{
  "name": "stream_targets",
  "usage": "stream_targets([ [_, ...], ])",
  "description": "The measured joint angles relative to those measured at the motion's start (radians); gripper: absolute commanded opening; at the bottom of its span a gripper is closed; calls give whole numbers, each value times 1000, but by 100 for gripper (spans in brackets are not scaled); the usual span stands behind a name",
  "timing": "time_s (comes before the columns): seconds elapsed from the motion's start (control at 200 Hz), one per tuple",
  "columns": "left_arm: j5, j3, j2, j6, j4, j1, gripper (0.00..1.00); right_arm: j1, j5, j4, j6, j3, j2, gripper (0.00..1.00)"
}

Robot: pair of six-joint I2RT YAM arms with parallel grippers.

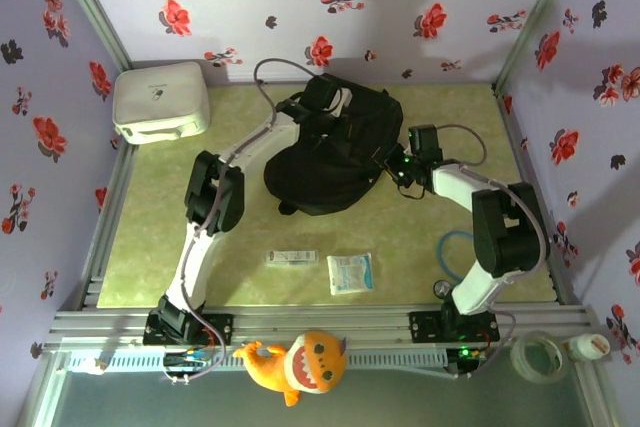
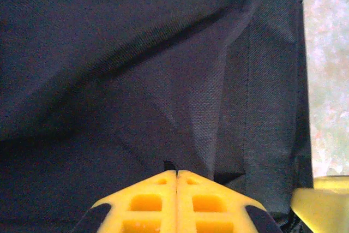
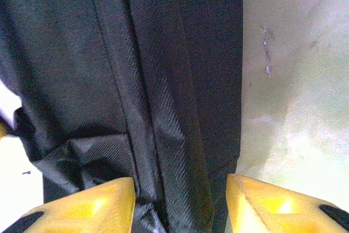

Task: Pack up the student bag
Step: Unzip the student bag at the top-center of the table.

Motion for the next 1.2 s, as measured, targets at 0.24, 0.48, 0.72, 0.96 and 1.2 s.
stream_targets([
  [0.24, -55, -39, -54, 0, 24, 0, 0, 0, 8, -23, -37, 37, 67, 42],
  [0.48, -86, -60, -54, 0, 26, 4, 0, 3, 13, -24, -58, 45, 73, 22],
  [0.72, -202, -67, -54, 49, 24, 8, 0, 10, 50, -53, -87, 64, 73, 12],
  [0.96, -319, -67, -54, 99, 19, 70, 0, 10, 92, -72, -97, 64, 73, 11],
  [1.2, -368, -68, -53, 110, 9, 128, 0, 13, 102, -75, -101, 64, 73, 11],
])
